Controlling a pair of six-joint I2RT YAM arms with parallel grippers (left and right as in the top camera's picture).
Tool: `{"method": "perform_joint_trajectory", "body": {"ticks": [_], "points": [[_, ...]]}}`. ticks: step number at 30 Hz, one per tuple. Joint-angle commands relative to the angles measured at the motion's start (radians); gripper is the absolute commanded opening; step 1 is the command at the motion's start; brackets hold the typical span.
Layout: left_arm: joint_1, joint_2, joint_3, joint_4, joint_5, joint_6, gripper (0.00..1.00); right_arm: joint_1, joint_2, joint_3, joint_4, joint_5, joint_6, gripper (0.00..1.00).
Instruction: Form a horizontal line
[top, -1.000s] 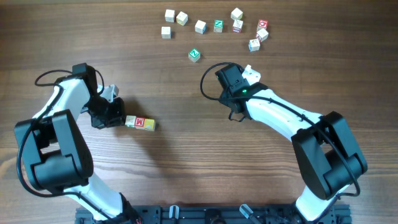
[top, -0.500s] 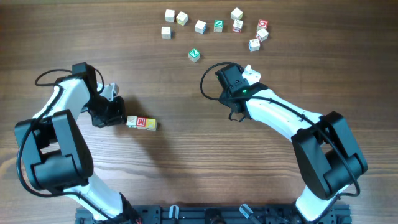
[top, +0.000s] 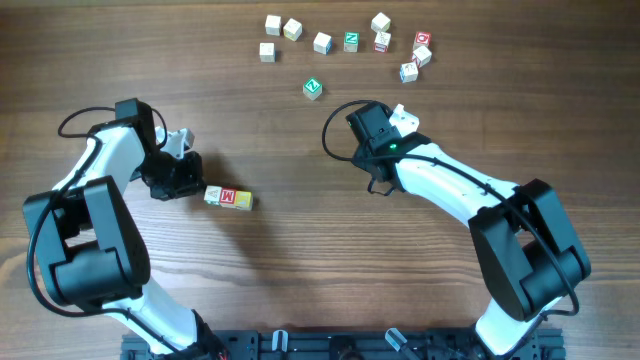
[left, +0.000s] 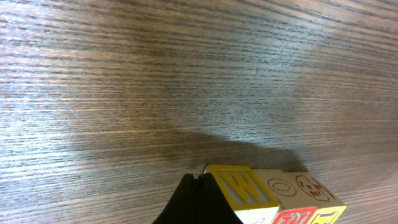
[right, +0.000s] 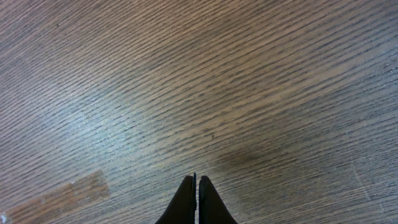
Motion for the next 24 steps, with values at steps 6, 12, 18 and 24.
{"method": "perform_joint_trajectory", "body": {"ticks": [6,12,18,24], "points": [[-0.003,-0.021,-0.007,-0.019,0.033,0.035,0.04,0.0,-0.008,-0.004,-0.002,0.026,-0.013,0.05],[-0.003,-0.021,-0.007,-0.051,0.034,0.035,0.04,0.0,-0.008,-0.004,-0.002,0.026,-0.013,0.04],[-0.003,-0.021,-0.007,-0.051,0.033,0.035,0.04,0.0,-0.008,-0.004,-0.001,0.019,-0.013,0.05],[-0.003,-0.021,-0.007,-0.051,0.033,0.035,0.04,0.0,-0.009,-0.004,0.021,-0.357,-0.013,0.04]]}}
